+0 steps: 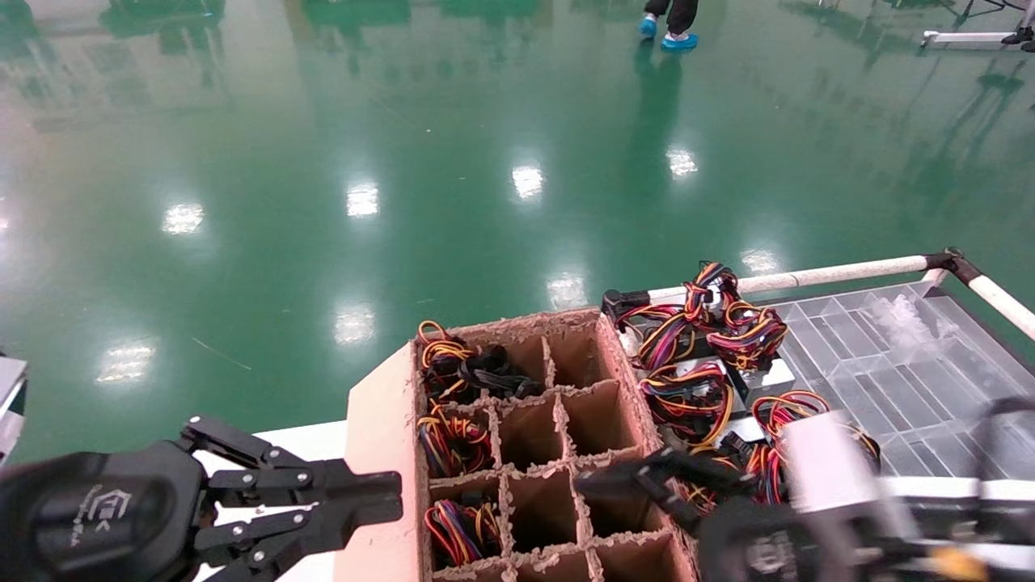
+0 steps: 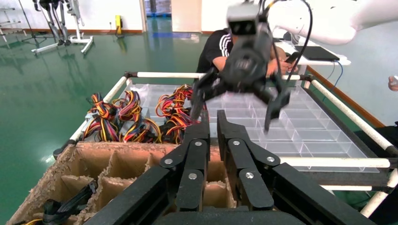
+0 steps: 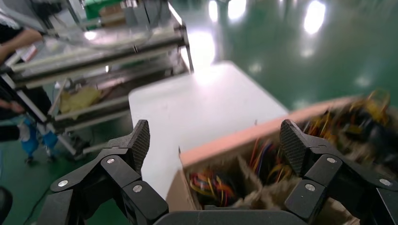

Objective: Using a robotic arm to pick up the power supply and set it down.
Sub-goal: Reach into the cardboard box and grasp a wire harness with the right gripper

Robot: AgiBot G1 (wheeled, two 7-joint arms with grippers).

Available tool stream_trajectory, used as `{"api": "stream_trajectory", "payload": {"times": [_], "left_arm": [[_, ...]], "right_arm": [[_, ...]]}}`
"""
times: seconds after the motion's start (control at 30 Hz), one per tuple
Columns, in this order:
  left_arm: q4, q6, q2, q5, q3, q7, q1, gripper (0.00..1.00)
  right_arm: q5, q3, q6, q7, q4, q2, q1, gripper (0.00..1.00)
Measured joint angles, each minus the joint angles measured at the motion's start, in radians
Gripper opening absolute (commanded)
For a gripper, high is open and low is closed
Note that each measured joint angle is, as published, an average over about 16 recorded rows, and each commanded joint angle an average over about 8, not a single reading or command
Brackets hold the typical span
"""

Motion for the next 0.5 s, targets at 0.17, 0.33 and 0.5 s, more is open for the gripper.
{"api": "stream_trajectory", "payload": {"times": [0.17, 0.33, 0.5], "left_arm": [[0.000, 0.000, 0.000, 0.000, 0.000, 0.000, 0.000, 0.02], [0.000, 0.000, 0.000, 0.000, 0.000, 0.000, 0.000, 0.39], [0.000, 0.000, 0.000, 0.000, 0.000, 0.000, 0.000, 0.91]], "right_arm": [[-0.122, -0.068, 0.050, 0.043, -0.007, -0.067, 0.028, 1.00], [-0.235, -0.130, 0.100, 0.075, -0.028, -0.146, 0.062, 0.99], [-0.316, -0.175, 0.142, 0.092, -0.070, -0.225, 0.096, 0.44]]}}
